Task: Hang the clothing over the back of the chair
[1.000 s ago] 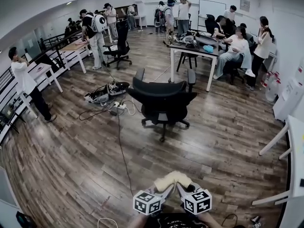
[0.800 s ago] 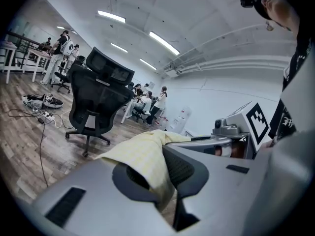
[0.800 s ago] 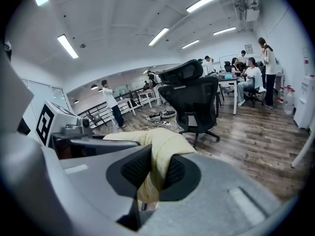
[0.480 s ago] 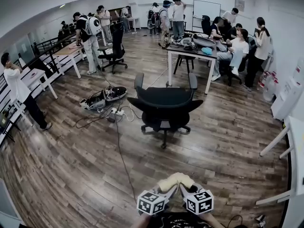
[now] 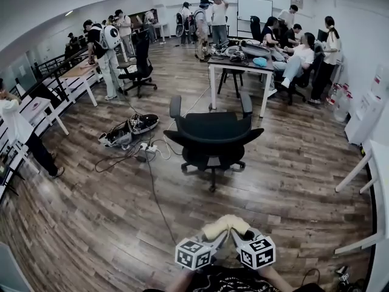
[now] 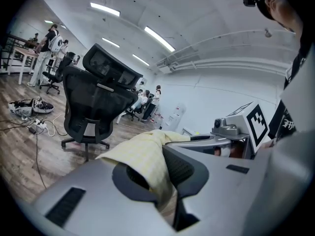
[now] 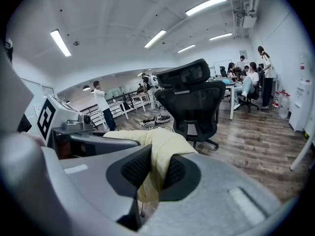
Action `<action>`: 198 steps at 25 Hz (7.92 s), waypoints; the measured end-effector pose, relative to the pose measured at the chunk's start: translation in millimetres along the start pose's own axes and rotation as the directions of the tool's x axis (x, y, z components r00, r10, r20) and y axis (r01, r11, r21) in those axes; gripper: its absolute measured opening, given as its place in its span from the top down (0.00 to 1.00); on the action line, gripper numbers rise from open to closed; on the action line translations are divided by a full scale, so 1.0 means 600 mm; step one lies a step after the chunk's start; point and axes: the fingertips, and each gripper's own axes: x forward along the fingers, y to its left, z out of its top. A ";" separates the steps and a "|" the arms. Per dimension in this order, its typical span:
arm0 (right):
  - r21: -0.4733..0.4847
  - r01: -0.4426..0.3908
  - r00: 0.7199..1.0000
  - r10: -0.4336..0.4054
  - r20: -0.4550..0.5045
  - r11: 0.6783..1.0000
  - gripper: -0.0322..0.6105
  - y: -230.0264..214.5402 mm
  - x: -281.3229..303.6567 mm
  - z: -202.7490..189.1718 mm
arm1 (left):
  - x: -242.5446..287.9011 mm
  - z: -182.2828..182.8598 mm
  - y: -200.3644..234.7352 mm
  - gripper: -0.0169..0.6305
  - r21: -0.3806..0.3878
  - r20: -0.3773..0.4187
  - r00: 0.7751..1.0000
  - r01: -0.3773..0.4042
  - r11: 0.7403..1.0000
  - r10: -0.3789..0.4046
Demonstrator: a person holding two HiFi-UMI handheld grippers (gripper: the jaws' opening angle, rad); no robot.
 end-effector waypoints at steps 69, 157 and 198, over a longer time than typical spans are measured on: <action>-0.346 -0.104 0.893 0.241 0.379 0.932 0.90 -0.014 -0.039 0.464 | -0.020 0.471 -0.021 0.90 0.259 0.313 0.945 0.012 0.966 -0.095; -0.455 -0.161 0.848 0.359 0.391 0.876 0.90 -0.160 0.125 0.889 | 0.116 0.912 0.151 0.90 0.263 0.447 0.874 0.075 0.962 -0.190; -0.400 -0.240 0.907 0.351 0.233 0.885 0.90 -0.065 0.036 0.752 | 0.031 0.771 0.064 0.90 0.152 0.354 0.904 0.197 0.969 -0.239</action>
